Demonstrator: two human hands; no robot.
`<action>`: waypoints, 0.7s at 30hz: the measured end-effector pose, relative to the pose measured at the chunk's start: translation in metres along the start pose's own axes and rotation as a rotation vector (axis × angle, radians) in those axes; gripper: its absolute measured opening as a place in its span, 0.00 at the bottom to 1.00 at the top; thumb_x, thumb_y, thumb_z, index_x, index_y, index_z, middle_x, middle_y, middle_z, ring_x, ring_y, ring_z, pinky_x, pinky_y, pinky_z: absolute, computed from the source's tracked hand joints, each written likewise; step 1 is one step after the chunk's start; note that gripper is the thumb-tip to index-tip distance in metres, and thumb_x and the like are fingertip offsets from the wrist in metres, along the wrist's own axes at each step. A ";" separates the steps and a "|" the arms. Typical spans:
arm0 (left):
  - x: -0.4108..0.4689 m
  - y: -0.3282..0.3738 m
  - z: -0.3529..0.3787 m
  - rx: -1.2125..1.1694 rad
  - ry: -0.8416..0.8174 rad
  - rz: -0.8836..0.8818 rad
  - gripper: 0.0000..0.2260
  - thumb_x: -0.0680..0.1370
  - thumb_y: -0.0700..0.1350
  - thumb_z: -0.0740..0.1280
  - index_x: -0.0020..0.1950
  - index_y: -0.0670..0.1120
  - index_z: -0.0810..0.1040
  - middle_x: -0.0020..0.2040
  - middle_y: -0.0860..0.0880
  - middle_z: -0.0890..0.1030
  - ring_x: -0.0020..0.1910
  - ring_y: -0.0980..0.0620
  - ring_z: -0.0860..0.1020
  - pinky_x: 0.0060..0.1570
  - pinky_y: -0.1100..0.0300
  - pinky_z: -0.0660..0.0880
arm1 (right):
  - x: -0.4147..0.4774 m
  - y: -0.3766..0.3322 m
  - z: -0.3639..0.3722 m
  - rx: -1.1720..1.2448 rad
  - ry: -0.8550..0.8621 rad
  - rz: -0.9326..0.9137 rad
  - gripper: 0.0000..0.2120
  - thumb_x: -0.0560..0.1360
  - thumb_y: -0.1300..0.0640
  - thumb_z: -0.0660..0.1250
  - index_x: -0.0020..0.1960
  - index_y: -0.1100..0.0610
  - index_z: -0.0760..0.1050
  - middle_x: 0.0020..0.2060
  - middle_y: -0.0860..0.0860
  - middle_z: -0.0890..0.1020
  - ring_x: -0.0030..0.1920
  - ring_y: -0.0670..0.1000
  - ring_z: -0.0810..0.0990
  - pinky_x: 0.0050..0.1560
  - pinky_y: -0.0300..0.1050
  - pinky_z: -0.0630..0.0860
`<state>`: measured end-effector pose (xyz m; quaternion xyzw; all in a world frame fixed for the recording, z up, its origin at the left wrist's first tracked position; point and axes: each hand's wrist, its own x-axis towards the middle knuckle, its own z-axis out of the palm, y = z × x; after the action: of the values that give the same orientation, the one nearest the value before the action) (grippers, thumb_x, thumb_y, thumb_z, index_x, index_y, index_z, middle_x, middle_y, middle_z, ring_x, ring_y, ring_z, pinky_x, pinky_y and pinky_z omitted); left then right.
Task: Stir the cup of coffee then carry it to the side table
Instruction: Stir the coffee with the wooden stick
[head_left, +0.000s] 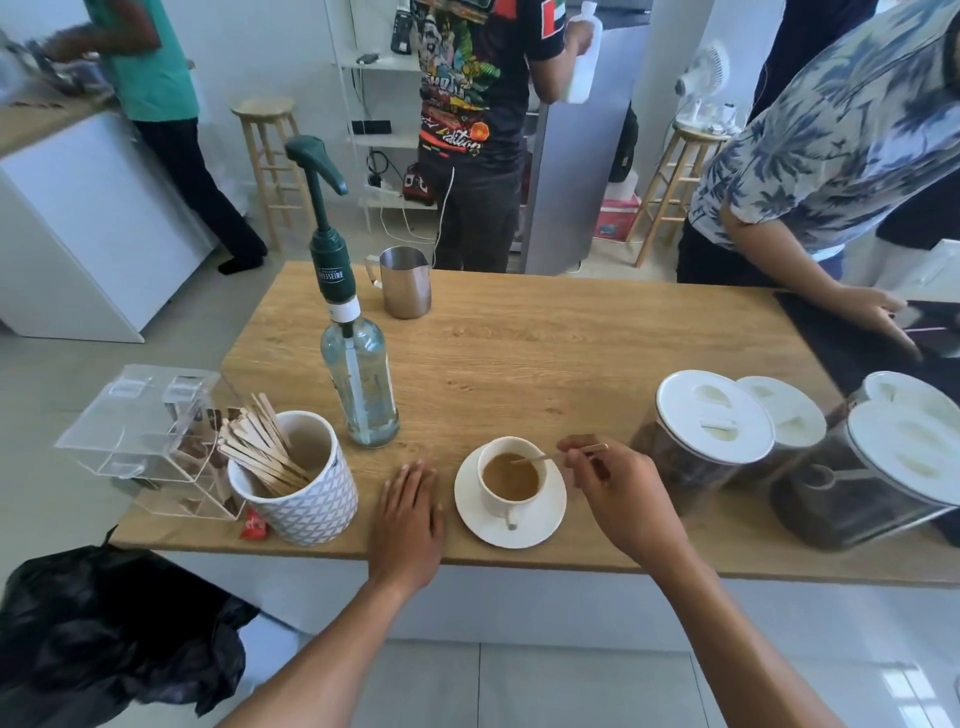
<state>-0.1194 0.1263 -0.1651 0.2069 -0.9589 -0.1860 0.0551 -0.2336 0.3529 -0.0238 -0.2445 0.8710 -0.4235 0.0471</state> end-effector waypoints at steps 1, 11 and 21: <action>-0.002 0.001 0.000 -0.022 -0.004 -0.003 0.28 0.80 0.54 0.43 0.76 0.46 0.65 0.79 0.49 0.60 0.79 0.49 0.53 0.77 0.55 0.45 | 0.000 -0.002 0.000 -0.010 -0.012 -0.019 0.08 0.79 0.56 0.65 0.53 0.53 0.82 0.39 0.41 0.84 0.38 0.44 0.82 0.41 0.45 0.79; -0.009 0.027 -0.051 -0.189 -0.016 -0.125 0.15 0.83 0.50 0.56 0.63 0.47 0.77 0.62 0.49 0.79 0.61 0.49 0.75 0.57 0.55 0.71 | 0.009 -0.024 -0.014 -0.136 -0.080 -0.094 0.08 0.80 0.55 0.62 0.52 0.52 0.80 0.40 0.46 0.85 0.37 0.46 0.80 0.40 0.46 0.77; -0.014 0.052 -0.093 -0.147 0.080 0.008 0.11 0.81 0.48 0.59 0.55 0.49 0.80 0.52 0.51 0.82 0.50 0.49 0.79 0.48 0.53 0.75 | -0.001 -0.044 -0.021 -0.191 -0.113 -0.122 0.09 0.80 0.55 0.62 0.55 0.53 0.81 0.43 0.47 0.85 0.40 0.46 0.79 0.42 0.45 0.77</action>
<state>-0.1090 0.1446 -0.0599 0.2059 -0.9405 -0.2473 0.1093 -0.2215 0.3452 0.0232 -0.3239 0.8869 -0.3260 0.0467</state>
